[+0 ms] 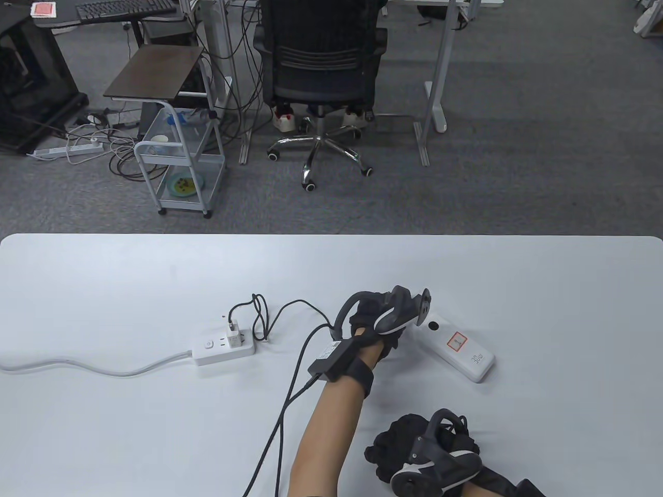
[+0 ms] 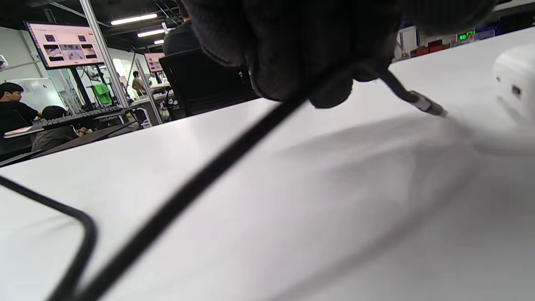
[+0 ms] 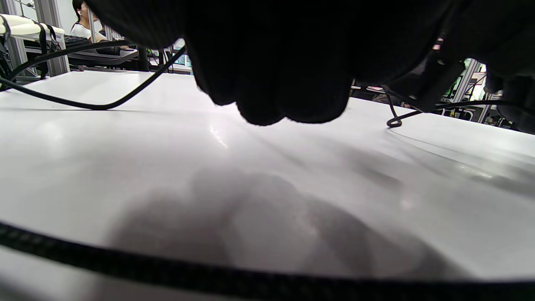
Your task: Unplug the charger and disconnect the battery pack
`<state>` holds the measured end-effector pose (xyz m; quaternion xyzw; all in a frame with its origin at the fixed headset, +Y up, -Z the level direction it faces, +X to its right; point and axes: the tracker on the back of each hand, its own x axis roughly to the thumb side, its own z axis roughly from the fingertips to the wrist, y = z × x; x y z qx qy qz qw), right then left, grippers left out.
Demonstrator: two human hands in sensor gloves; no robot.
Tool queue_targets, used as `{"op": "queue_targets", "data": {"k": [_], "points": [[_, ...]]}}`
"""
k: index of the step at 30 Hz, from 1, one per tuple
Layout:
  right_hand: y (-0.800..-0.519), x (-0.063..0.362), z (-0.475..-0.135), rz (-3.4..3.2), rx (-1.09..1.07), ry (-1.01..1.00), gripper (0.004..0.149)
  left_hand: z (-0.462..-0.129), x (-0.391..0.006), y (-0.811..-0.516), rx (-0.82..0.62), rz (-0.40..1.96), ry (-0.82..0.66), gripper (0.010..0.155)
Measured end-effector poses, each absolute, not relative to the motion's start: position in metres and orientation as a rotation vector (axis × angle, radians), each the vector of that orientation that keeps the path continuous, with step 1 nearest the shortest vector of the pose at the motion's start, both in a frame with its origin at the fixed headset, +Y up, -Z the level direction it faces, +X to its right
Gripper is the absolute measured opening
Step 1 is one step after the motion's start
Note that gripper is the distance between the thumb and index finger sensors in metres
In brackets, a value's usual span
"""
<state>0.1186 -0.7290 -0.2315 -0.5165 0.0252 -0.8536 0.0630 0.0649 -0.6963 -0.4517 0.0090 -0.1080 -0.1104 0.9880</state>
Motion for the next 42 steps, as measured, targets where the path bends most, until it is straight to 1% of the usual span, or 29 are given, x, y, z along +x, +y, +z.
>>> {"op": "queue_targets", "data": {"k": [1, 3, 7, 10, 14, 17, 23, 28, 31, 32, 35, 37, 40, 41, 42], "points": [[-0.73, 0.119, -0.233, -2.584, -1.56, 0.066, 0.048, -0.448, 0.06, -0.692, 0.03, -0.22, -0.221, 0.049], [-0.731, 0.119, -0.235, -2.586, -1.557, 0.053, 0.048, -0.44, 0.051, -0.687, 0.038, -0.198, -0.223, 0.052], [-0.736, 0.121, -0.242, -2.597, -1.518, 0.021, 0.048, -0.413, 0.028, -0.668, 0.098, -0.177, -0.248, 0.053], [-0.736, 0.123, -0.243, -2.607, -1.48, 0.004, 0.048, -0.397, 0.008, -0.659, 0.12, -0.174, -0.246, 0.054], [-0.73, 0.127, -0.243, -2.632, -1.444, 0.04, 0.048, -0.38, -0.026, -0.659, 0.127, -0.217, -0.202, 0.056], [-0.725, 0.132, -0.245, -2.666, -1.415, 0.057, 0.048, -0.36, -0.053, -0.661, 0.147, -0.227, -0.186, 0.057], [-0.729, 0.141, -0.258, -2.7, -1.309, 0.025, 0.048, -0.318, -0.102, -0.66, 0.142, -0.154, -0.126, 0.057], [-0.735, 0.154, -0.279, -2.799, -1.149, -0.018, 0.049, -0.296, -0.131, -0.67, 0.157, -0.157, -0.082, 0.057], [-0.734, 0.17, -0.294, -2.912, -1.051, 0.024, 0.051, -0.285, -0.143, -0.677, 0.155, -0.152, -0.061, 0.059], [-0.734, 0.176, -0.297, -2.962, -1.015, 0.033, 0.052, -0.281, -0.147, -0.678, 0.183, -0.153, -0.06, 0.059], [-0.74, 0.188, -0.302, -3.04, -0.897, -0.004, 0.053, -0.27, -0.153, -0.684, 0.215, -0.11, -0.077, 0.06], [-0.741, 0.192, -0.303, -3.019, -0.822, 0.027, 0.053, -0.265, -0.155, -0.693, 0.254, -0.047, -0.126, 0.061], [-0.739, 0.191, -0.303, -2.981, -0.812, 0.084, 0.054, -0.257, -0.155, -0.708, 0.315, -0.04, -0.111, 0.061], [-0.739, 0.189, -0.302, -2.986, -0.821, 0.09, 0.054, -0.257, -0.155, -0.712, 0.309, -0.04, -0.117, 0.061], [-0.739, 0.187, -0.302, -2.987, -0.836, 0.093, 0.054, -0.259, -0.153, -0.717, 0.269, -0.053, -0.131, 0.061]]}}
